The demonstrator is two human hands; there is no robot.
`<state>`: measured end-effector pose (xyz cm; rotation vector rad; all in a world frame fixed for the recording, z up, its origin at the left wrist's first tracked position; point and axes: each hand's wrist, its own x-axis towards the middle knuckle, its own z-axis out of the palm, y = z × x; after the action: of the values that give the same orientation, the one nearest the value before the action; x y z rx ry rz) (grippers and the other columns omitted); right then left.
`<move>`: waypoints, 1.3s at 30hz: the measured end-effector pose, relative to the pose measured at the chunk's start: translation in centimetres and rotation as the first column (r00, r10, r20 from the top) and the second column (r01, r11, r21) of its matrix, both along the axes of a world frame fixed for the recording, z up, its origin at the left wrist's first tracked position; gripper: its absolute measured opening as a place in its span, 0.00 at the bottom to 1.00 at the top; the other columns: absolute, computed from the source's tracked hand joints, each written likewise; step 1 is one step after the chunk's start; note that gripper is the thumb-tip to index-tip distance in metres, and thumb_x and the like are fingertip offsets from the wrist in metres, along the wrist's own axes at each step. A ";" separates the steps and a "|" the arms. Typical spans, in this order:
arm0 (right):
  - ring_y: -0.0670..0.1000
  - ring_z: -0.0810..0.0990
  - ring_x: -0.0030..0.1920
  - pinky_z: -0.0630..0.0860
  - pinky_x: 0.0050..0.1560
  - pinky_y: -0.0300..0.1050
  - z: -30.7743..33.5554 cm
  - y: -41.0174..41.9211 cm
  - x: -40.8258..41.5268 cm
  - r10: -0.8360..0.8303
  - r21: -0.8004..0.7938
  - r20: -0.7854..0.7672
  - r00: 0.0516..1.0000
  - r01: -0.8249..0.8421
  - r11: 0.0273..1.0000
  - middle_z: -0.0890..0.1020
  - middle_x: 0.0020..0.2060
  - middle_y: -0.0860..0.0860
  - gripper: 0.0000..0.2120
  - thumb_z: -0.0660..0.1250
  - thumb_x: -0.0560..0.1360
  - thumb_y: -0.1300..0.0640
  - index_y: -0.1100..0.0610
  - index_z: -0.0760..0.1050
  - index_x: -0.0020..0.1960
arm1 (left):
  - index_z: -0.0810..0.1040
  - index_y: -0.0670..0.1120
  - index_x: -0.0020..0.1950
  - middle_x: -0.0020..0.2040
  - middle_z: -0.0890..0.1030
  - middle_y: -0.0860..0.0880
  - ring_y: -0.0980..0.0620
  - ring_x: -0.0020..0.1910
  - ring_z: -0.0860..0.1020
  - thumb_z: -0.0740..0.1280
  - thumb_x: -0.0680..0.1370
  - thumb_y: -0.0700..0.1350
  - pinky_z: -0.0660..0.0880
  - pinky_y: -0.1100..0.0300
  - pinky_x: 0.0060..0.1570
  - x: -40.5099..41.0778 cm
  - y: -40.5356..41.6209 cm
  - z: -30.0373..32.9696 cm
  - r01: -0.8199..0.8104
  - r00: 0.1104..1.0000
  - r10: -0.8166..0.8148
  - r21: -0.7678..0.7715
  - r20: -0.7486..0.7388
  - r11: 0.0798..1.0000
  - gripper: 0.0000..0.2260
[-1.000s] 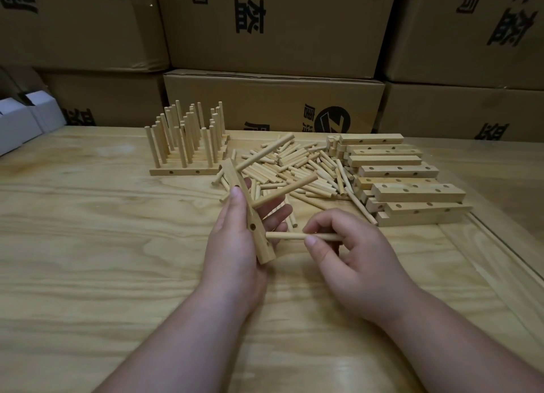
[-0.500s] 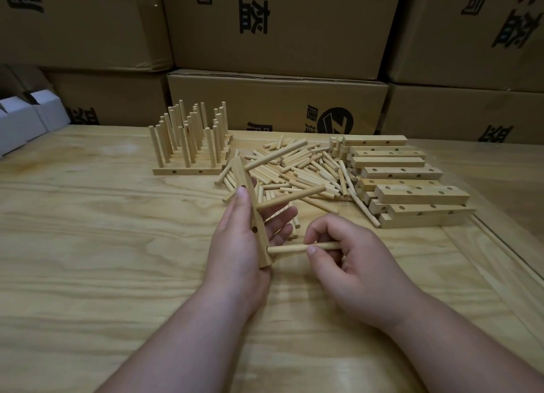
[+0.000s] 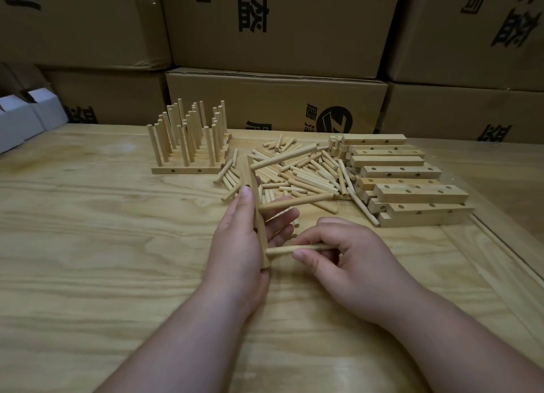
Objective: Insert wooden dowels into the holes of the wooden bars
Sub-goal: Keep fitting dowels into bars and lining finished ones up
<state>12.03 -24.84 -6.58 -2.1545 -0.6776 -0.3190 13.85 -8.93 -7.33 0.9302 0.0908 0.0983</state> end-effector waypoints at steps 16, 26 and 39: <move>0.41 0.82 0.43 0.77 0.44 0.41 0.1 0.5 -0.5 -0.053 -0.027 -0.114 0.992 0.050 0.998 0.84 0.42 0.40 0.09 0.68 0.73 0.47 0.48 0.86 0.48 | 0.80 0.56 0.55 0.50 0.87 0.45 0.45 0.48 0.86 0.56 0.85 0.56 0.82 0.54 0.46 0.0 -0.3 -0.7 -0.029 0.993 0.006 0.203 0.115 0.979 0.13; 0.38 0.76 0.32 0.71 0.33 0.36 1.3 0.0 -0.5 -0.053 -0.009 -0.344 0.937 0.053 0.999 0.84 0.33 0.45 0.12 0.71 0.78 0.52 0.40 0.82 0.37 | 0.73 0.54 0.67 0.47 0.86 0.50 0.51 0.41 0.82 0.59 0.79 0.59 0.79 0.60 0.42 -0.2 -1.0 -0.9 -0.053 0.970 -0.040 0.369 0.240 0.928 0.18; 0.36 0.81 0.37 0.74 0.39 0.29 1.5 0.7 -0.7 -0.022 0.093 -0.414 0.910 0.066 0.993 0.86 0.36 0.42 0.14 0.71 0.78 0.54 0.40 0.84 0.36 | 0.70 0.48 0.67 0.42 0.85 0.52 0.47 0.43 0.86 0.58 0.80 0.58 0.83 0.52 0.43 -0.2 -0.8 -0.5 -0.070 0.983 0.022 0.260 0.183 0.963 0.20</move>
<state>11.30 -24.18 -5.06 -2.0469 -0.3605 0.0810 13.65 -9.77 -7.81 1.1838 -0.0691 0.2419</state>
